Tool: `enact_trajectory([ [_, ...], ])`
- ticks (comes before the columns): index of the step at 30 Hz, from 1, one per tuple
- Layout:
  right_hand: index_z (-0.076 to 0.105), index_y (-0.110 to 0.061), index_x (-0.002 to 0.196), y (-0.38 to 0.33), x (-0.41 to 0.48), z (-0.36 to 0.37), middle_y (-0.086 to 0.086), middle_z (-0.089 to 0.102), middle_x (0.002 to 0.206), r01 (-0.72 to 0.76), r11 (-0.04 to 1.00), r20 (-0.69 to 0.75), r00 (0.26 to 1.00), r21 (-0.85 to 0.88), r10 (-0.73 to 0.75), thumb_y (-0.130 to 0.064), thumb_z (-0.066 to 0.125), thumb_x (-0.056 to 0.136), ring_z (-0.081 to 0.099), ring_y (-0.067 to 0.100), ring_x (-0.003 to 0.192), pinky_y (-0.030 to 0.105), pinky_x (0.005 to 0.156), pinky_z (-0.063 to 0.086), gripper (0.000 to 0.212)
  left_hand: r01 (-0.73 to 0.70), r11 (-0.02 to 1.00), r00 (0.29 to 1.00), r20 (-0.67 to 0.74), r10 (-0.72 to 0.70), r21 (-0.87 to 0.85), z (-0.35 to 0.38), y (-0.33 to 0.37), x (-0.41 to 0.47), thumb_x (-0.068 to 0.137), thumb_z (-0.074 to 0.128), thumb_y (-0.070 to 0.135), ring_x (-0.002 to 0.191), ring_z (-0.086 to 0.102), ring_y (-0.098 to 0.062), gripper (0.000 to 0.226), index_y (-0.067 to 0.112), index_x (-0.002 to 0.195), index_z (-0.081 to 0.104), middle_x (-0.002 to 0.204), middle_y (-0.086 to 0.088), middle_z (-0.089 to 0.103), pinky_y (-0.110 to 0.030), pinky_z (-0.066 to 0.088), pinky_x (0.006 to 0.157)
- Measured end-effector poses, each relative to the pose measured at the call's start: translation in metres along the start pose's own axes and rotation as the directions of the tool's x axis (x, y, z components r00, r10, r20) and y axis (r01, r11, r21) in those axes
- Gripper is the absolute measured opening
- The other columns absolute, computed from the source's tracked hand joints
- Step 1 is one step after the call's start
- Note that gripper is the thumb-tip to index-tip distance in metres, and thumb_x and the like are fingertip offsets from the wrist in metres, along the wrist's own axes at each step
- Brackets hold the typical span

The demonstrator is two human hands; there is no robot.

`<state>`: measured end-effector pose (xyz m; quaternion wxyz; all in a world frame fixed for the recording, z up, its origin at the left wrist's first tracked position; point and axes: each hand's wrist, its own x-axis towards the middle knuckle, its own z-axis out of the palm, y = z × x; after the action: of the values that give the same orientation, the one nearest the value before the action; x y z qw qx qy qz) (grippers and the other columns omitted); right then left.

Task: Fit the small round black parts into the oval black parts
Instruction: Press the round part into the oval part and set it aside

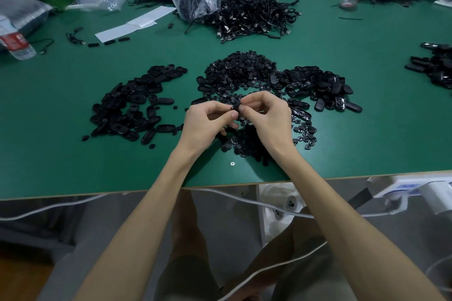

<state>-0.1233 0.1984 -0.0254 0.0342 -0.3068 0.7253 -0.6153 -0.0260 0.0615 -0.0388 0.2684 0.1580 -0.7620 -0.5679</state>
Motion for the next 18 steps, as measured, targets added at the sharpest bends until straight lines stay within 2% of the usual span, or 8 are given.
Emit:
enact_trajectory([
  [4, 0.076, -0.01, 0.095, -0.001, -0.002, 0.003, -0.005, 0.074, 0.084, 0.078, 0.992, 0.0, 0.997, -0.102, -0.079, -0.003, 0.075, 0.089, 0.068, 0.001, 0.079, 0.008, 0.072, 0.047, 0.009, 0.004, 1.0, 1.0, 0.002, -0.004, 0.0, 0.0, 0.0, 0.001, 0.092, 0.078, 0.009, 0.079, 0.079, -0.026, 0.014, 0.004, 0.104, 0.074, 0.085, -0.013, 0.079, -0.03, 0.057, 0.06],
  [7, 0.076, -0.012, 0.1, -0.001, -0.004, 0.006, -0.003, 0.075, 0.092, 0.14, 0.971, 0.017, 0.99, -0.193, -0.139, -0.003, 0.07, 0.093, 0.069, 0.007, 0.087, 0.015, 0.08, 0.053, 0.013, -0.007, 0.999, 1.0, -0.016, 0.008, 0.039, 0.001, 0.0, 0.0, 0.093, 0.077, 0.009, 0.076, 0.079, -0.023, 0.012, 0.004, 0.104, 0.075, 0.083, -0.011, 0.079, -0.029, 0.056, 0.057],
  [10, 0.075, -0.011, 0.118, -0.002, -0.006, 0.009, -0.001, 0.077, 0.11, 0.196, 0.95, 0.084, 0.98, -0.244, -0.18, -0.004, 0.063, 0.097, 0.07, 0.009, 0.102, 0.023, 0.095, 0.054, 0.025, 0.002, 0.997, 0.996, -0.09, 0.005, 0.077, -0.002, 0.0, 0.001, 0.095, 0.075, 0.01, 0.064, 0.073, -0.014, 0.011, 0.005, 0.103, 0.075, 0.078, -0.008, 0.078, -0.026, 0.054, 0.056],
  [13, 0.057, -0.016, 0.146, -0.004, -0.008, 0.011, -0.003, 0.069, 0.135, 0.267, 0.929, 0.261, 0.945, -0.257, -0.199, -0.001, 0.055, 0.097, 0.063, 0.005, 0.123, 0.017, 0.109, 0.044, 0.051, 0.054, 0.997, 0.98, -0.194, -0.043, 0.052, -0.006, -0.003, 0.003, 0.095, 0.075, 0.015, 0.055, 0.064, -0.015, 0.013, 0.006, 0.103, 0.075, 0.077, -0.006, 0.078, -0.029, 0.053, 0.057],
  [14, 0.049, -0.019, 0.152, -0.003, -0.009, 0.011, -0.005, 0.064, 0.141, 0.281, 0.925, 0.317, 0.928, -0.257, -0.194, 0.0, 0.053, 0.097, 0.062, -0.003, 0.121, 0.011, 0.105, 0.043, 0.059, 0.063, 0.997, 0.975, -0.217, -0.054, 0.037, -0.007, -0.004, 0.003, 0.095, 0.075, 0.017, 0.054, 0.063, -0.017, 0.013, 0.006, 0.102, 0.076, 0.077, -0.007, 0.078, -0.03, 0.052, 0.057],
  [16, 0.04, -0.023, 0.158, 0.0, -0.009, 0.011, -0.007, 0.059, 0.146, 0.295, 0.924, 0.372, 0.908, -0.243, -0.193, 0.002, 0.051, 0.096, 0.061, -0.021, 0.09, -0.001, 0.081, 0.041, 0.069, 0.072, 0.997, 0.97, -0.235, -0.066, 0.016, -0.008, -0.004, 0.003, 0.096, 0.074, 0.018, 0.051, 0.059, -0.018, 0.013, 0.006, 0.1, 0.075, 0.074, -0.007, 0.076, -0.029, 0.05, 0.053],
  [17, 0.038, -0.023, 0.159, 0.002, -0.009, 0.011, -0.008, 0.059, 0.147, 0.294, 0.928, 0.377, 0.906, -0.228, -0.194, 0.003, 0.051, 0.095, 0.059, -0.02, 0.075, 0.0, 0.069, 0.041, 0.071, 0.075, 0.997, 0.969, -0.237, -0.07, 0.01, -0.008, -0.004, 0.003, 0.097, 0.073, 0.017, 0.05, 0.058, -0.018, 0.012, 0.005, 0.1, 0.075, 0.072, -0.008, 0.076, -0.028, 0.049, 0.052],
  [18, 0.038, -0.023, 0.159, 0.003, -0.009, 0.012, -0.009, 0.059, 0.147, 0.286, 0.934, 0.374, 0.907, -0.215, -0.192, 0.003, 0.051, 0.094, 0.06, -0.014, 0.069, 0.003, 0.064, 0.041, 0.071, 0.078, 0.997, 0.968, -0.24, -0.074, 0.007, -0.008, -0.004, 0.003, 0.098, 0.072, 0.016, 0.051, 0.058, -0.02, 0.012, 0.005, 0.101, 0.074, 0.071, -0.008, 0.075, -0.028, 0.048, 0.05],
])
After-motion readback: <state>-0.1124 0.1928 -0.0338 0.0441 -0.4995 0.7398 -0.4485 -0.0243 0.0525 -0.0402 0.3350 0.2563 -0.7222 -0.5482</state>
